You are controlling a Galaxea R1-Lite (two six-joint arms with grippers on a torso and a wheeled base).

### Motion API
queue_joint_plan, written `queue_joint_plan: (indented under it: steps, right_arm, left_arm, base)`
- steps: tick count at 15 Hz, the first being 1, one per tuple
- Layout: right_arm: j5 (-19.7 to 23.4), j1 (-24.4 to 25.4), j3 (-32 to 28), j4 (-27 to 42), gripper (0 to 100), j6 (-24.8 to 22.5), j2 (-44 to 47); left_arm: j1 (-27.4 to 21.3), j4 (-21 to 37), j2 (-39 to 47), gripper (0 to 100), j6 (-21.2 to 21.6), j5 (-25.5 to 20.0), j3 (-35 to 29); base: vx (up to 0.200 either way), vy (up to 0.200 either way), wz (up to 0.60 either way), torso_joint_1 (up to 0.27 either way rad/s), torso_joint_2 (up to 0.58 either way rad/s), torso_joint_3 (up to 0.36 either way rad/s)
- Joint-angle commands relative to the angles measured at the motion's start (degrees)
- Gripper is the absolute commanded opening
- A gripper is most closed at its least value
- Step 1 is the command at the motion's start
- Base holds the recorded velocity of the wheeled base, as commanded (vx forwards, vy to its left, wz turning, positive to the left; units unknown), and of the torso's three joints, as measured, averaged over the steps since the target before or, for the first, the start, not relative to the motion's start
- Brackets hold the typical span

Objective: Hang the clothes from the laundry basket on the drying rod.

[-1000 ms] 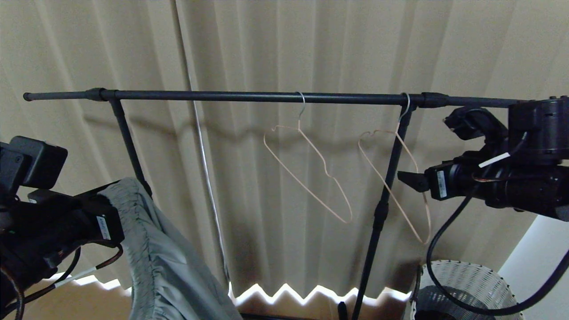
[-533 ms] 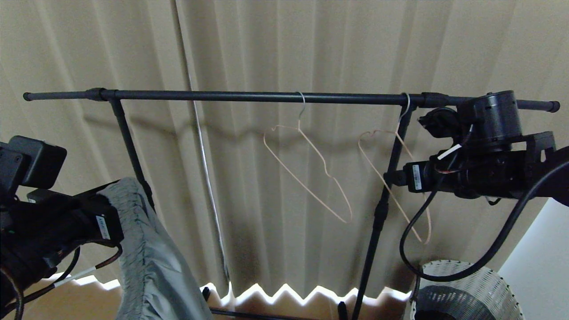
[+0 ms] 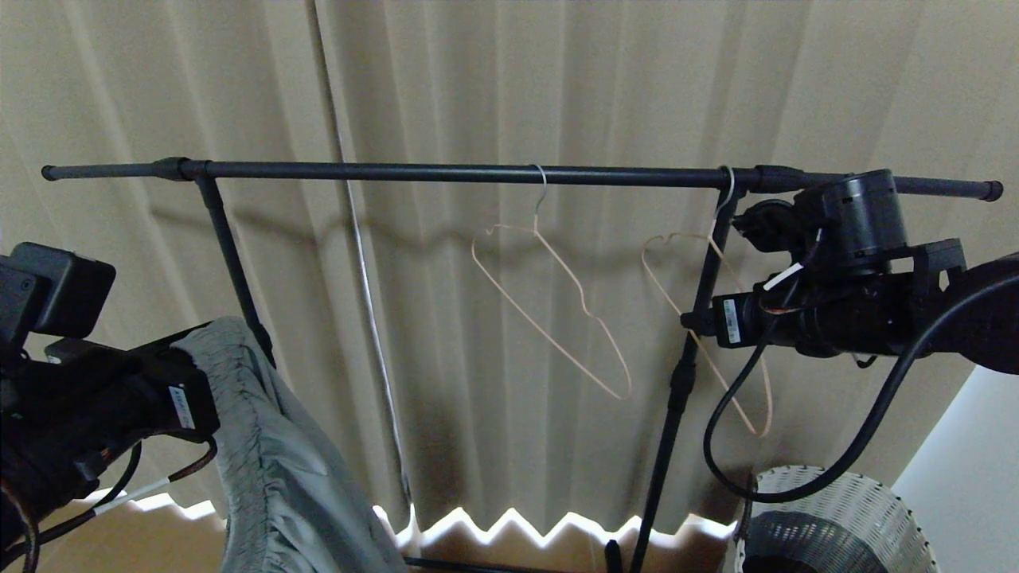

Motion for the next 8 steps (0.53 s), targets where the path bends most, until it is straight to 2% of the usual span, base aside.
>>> queue_joint_plan:
  steps: [1, 8]
  right_arm:
    - [-0.06, 0.02, 0.1, -0.01, 0, -0.01, -0.16]
    - [-1.29, -0.07, 0.28, 0.17, 0, -0.09, -0.96]
  left_arm:
    - [-0.01, -0.02, -0.12, 0, -0.01, 0.08, -0.09]
    - [0.16, -0.02, -0.21, 0, -0.01, 0.08, -0.01]
  base:
    - [0.0, 0.0, 0.0, 0.0, 0.0, 0.0]
    - [0.0, 0.0, 0.0, 0.0, 0.0, 0.0]
